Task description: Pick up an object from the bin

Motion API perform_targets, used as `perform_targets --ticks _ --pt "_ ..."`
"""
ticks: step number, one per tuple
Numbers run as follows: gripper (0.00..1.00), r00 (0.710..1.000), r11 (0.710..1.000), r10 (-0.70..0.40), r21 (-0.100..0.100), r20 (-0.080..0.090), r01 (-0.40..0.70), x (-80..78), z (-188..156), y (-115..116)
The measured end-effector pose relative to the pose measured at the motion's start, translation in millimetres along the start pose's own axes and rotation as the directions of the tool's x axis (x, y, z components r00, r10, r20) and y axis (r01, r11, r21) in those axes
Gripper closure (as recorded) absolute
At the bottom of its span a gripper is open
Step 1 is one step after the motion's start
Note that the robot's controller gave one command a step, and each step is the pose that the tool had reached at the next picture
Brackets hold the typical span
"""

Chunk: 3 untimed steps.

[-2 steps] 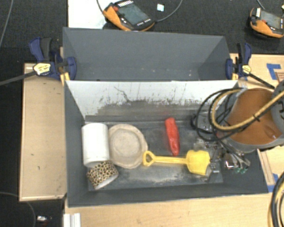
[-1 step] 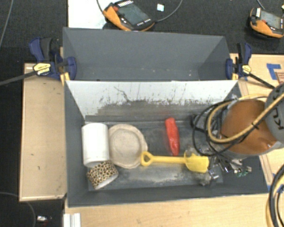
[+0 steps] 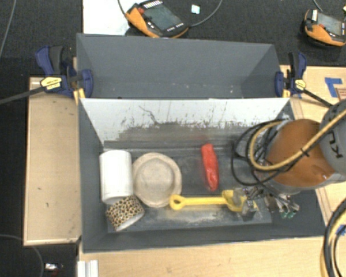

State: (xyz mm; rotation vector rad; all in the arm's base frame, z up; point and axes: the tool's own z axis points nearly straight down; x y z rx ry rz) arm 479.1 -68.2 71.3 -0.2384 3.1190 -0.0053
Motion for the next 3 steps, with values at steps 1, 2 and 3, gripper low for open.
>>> perform_targets --ticks 1,2,3 --pt "1.0 1.0 1.0 -0.002 0.0 0.0 0.002 0.1 0 0" --pt "1.0 1.0 1.0 -0.003 -0.001 0.0 0.003 -0.1 -16 0" --pt "1.0 1.0 1.0 -0.004 -0.001 -0.001 0.004 -0.2 -43 0"
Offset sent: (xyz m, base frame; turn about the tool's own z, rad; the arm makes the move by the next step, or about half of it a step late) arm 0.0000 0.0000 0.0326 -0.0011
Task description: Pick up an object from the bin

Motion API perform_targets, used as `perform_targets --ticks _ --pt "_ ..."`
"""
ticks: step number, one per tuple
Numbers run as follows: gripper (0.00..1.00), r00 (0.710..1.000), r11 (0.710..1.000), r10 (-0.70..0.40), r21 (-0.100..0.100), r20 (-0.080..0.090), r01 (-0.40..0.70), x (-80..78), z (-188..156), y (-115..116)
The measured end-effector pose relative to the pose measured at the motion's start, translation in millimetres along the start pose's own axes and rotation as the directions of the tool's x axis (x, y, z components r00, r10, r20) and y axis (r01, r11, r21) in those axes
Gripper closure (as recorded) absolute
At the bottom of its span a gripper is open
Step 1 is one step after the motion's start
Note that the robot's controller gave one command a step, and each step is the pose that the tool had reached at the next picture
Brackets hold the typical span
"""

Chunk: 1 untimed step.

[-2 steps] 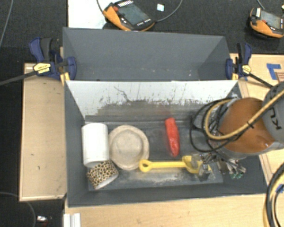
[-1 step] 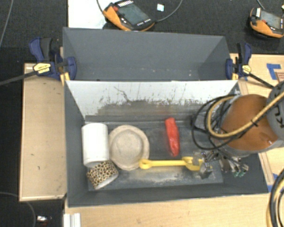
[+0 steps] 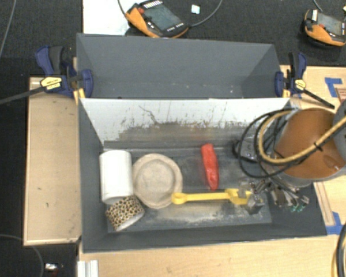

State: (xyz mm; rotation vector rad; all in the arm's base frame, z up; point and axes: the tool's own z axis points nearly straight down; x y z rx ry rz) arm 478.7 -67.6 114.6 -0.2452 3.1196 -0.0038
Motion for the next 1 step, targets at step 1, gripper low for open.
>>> perform_targets --ticks 1 --pt "1.0 1.0 1.0 0.0 -0.001 -0.004 0.0 0.2 -50.4 0.2"
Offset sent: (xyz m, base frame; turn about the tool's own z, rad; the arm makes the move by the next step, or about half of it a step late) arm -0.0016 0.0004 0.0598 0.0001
